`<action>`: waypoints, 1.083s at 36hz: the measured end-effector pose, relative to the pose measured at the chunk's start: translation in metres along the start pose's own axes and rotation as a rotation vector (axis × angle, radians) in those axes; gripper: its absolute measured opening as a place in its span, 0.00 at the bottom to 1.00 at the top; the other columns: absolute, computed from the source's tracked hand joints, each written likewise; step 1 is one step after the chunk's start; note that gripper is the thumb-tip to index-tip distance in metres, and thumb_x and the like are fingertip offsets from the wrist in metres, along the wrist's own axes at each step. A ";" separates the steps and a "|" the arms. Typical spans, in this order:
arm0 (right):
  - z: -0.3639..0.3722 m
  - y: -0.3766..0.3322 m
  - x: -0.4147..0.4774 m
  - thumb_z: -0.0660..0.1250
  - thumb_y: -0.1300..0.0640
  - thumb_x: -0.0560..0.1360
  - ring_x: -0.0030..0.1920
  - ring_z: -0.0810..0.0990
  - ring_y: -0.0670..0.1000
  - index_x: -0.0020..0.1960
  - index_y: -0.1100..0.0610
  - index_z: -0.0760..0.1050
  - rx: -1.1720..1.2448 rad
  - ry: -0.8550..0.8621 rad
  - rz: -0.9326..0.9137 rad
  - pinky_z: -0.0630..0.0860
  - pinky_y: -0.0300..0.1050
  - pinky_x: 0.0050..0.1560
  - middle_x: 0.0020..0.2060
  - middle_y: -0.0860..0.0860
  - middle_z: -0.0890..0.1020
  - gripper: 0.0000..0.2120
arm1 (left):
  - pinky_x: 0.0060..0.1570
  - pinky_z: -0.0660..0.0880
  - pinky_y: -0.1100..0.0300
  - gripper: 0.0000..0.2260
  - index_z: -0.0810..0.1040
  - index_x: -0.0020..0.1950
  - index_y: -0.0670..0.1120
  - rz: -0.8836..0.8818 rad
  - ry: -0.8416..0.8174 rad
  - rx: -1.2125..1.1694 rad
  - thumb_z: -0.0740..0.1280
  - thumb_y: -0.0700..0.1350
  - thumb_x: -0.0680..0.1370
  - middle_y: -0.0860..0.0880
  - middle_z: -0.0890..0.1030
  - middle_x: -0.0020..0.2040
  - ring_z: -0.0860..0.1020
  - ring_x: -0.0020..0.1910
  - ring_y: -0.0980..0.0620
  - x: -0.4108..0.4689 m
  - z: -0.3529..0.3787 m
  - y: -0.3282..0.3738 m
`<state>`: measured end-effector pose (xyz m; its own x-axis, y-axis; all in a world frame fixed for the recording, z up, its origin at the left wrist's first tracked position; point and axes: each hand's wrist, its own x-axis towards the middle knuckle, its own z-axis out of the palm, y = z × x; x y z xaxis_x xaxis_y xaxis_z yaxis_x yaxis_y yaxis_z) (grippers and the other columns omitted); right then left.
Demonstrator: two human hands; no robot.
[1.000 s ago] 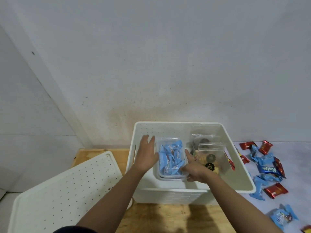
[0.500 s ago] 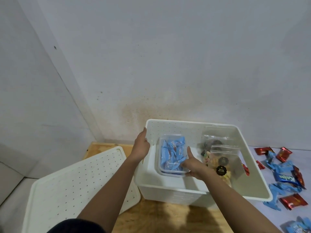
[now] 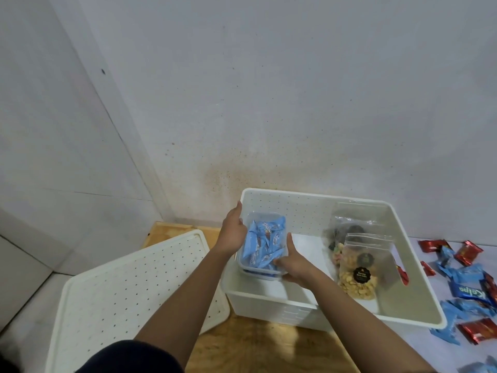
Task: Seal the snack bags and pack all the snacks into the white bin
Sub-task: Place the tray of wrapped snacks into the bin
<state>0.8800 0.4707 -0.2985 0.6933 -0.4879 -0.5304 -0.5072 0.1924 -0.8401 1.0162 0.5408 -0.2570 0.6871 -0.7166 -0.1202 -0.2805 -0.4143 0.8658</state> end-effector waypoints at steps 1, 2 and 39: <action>-0.001 -0.001 -0.002 0.59 0.63 0.78 0.53 0.71 0.49 0.75 0.49 0.40 -0.027 0.000 -0.006 0.74 0.44 0.52 0.63 0.53 0.69 0.35 | 0.51 0.66 0.64 0.21 0.62 0.73 0.47 0.002 0.007 0.013 0.52 0.34 0.81 0.44 0.70 0.66 0.68 0.54 0.55 0.000 0.001 -0.001; -0.002 -0.001 -0.003 0.59 0.63 0.78 0.49 0.71 0.47 0.75 0.51 0.42 -0.051 -0.005 -0.007 0.74 0.38 0.46 0.60 0.53 0.69 0.33 | 0.50 0.67 0.64 0.20 0.63 0.72 0.47 0.007 0.016 0.029 0.53 0.34 0.80 0.44 0.71 0.65 0.69 0.53 0.55 0.001 0.002 -0.001; -0.278 0.289 -0.239 0.63 0.49 0.76 0.73 0.59 0.57 0.74 0.58 0.54 -0.445 0.810 -0.022 0.57 0.49 0.72 0.73 0.57 0.61 0.33 | 0.74 0.43 0.61 0.31 0.48 0.76 0.54 0.431 -0.595 0.442 0.61 0.51 0.78 0.58 0.45 0.76 0.43 0.76 0.59 -0.209 0.371 0.022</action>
<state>0.4252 0.4066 -0.3826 0.2205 -0.9664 -0.1323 -0.7647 -0.0871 -0.6385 0.6174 0.4734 -0.3936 0.0290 -0.9857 -0.1658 -0.7566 -0.1300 0.6409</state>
